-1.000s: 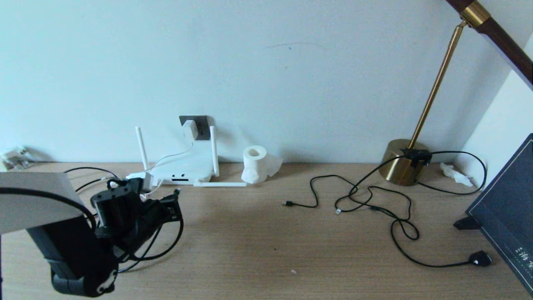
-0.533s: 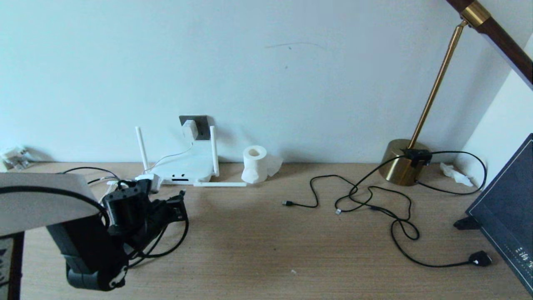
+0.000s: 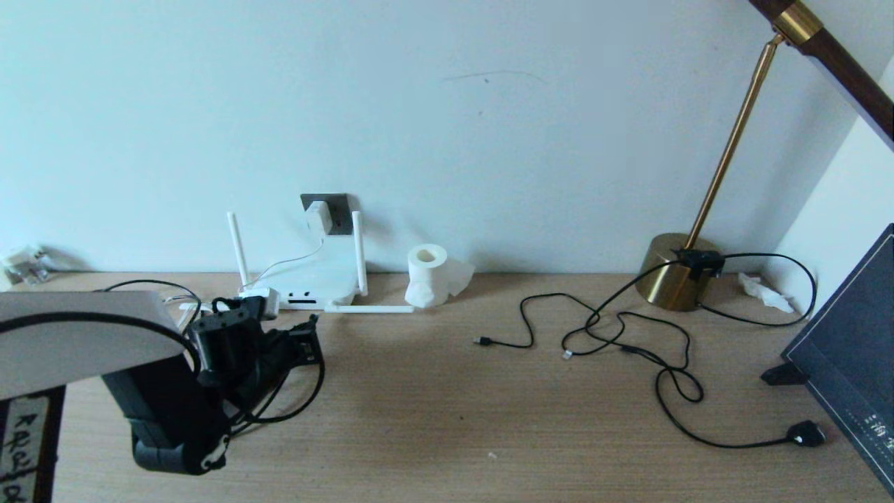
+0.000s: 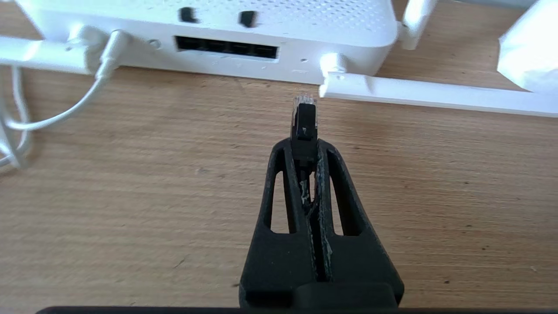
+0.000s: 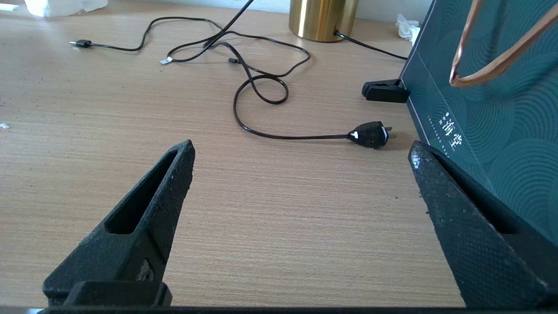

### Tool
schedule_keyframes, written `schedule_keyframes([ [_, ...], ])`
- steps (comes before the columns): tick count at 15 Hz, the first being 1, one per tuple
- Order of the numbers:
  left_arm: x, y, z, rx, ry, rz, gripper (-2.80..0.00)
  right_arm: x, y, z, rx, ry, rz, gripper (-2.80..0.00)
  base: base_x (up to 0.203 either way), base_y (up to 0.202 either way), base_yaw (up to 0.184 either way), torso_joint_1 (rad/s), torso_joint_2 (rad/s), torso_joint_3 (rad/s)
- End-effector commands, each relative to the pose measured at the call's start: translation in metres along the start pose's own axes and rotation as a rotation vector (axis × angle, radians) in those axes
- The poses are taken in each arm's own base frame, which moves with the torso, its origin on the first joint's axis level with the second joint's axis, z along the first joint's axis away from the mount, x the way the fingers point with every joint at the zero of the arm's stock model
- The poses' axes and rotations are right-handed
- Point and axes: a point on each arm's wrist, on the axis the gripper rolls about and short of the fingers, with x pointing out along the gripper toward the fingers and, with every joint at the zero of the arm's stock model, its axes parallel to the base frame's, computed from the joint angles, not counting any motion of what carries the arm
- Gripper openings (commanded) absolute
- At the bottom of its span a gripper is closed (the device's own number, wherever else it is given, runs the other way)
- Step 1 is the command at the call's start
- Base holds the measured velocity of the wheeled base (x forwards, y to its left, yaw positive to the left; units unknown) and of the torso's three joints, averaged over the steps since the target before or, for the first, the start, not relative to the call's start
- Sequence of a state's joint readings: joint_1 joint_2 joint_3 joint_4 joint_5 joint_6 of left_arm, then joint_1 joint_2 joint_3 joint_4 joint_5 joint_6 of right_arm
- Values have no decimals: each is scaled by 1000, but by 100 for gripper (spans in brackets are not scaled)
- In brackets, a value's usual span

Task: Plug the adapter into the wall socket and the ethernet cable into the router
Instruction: Align cable and router interface

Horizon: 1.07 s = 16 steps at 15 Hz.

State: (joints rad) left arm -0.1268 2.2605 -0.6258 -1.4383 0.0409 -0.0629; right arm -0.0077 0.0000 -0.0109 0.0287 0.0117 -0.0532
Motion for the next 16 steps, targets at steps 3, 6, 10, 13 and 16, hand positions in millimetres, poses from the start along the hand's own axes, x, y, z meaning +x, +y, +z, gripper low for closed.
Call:
schedule_keyframes([
  [3,2,0,1,4,-14,4,-280,0,0,0,0,2,1,0,0,0,0,0,0,0],
  [6,1,0,5,15,-25,3,-280,0,0,0,0,2,1,0,0,0,0,0,0,0],
  [10,1,0,4,44,-23,4,-280,0,0,0,-1,-1,1,0,0,0,0,0,0,0],
  [13,1,1,4,43,-23,7,-280,0,0,0,0,2,1,0,0,0,0,0,0,0],
  [16,1,2,4,42,-23,7,-280,0,0,0,0,1,1,0,0,0,0,0,0,0],
])
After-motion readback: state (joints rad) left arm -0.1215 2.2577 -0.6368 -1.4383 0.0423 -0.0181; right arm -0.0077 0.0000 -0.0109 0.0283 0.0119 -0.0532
